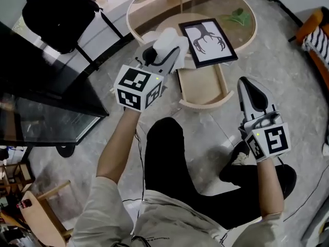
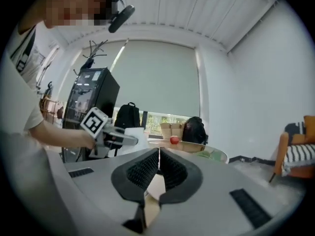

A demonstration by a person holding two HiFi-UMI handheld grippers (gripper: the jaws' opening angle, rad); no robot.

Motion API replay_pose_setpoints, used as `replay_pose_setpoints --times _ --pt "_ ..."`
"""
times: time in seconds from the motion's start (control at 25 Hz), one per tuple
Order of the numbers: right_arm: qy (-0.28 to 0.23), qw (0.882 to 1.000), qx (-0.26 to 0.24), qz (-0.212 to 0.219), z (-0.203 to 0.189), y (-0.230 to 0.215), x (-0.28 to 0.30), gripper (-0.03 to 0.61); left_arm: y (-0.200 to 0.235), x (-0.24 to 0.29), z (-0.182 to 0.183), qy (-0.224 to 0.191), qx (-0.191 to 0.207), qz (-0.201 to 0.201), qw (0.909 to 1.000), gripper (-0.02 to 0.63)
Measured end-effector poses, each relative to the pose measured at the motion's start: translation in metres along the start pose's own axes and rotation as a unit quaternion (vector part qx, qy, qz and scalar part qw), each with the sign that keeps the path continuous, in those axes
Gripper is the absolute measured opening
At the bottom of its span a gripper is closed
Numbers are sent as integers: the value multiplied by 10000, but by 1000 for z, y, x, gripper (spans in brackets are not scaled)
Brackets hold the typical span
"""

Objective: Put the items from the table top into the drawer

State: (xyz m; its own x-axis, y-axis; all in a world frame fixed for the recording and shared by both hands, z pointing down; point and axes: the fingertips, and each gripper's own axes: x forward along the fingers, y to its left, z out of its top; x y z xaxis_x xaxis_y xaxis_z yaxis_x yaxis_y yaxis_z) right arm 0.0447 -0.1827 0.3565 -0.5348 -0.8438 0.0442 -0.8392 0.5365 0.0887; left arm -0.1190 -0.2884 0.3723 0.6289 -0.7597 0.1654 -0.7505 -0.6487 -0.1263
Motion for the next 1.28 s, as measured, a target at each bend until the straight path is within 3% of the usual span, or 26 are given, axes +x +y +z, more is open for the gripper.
replay_pose_setpoints --times 0.12,0.2,0.44,0.64,0.8,0.96,1.16,1.28 --pt "-158 9975 670 -156 2 -20 -2 34 -48 -6 -37 227 -189 -350 9990 167" --pt "-285 9971 673 -215 13 -25 -4 34 -71 -6 -60 392 -325 -538 9973 167" --pt "-418 9988 -212 119 51 -3 -11 34 -97 15 -134 977 -447 -765 9913 167" --pt "-97 9953 -904 343 54 -7 -1 34 -105 48 -191 1481 -133 -1023 9836 168" --pt "270 9986 -315 314 14 -36 -9 34 -111 78 -233 2011 255 -1179 9721 169" --pt "586 9974 -113 395 -9 -54 -16 34 -115 112 -261 2326 592 -1179 9636 169" --pt "715 9952 -157 651 -22 -58 -18 34 -120 145 -260 2195 540 -976 9692 169" --pt "847 9937 155 718 -36 -62 -20 34 -137 161 -285 2601 432 -1210 9570 169"
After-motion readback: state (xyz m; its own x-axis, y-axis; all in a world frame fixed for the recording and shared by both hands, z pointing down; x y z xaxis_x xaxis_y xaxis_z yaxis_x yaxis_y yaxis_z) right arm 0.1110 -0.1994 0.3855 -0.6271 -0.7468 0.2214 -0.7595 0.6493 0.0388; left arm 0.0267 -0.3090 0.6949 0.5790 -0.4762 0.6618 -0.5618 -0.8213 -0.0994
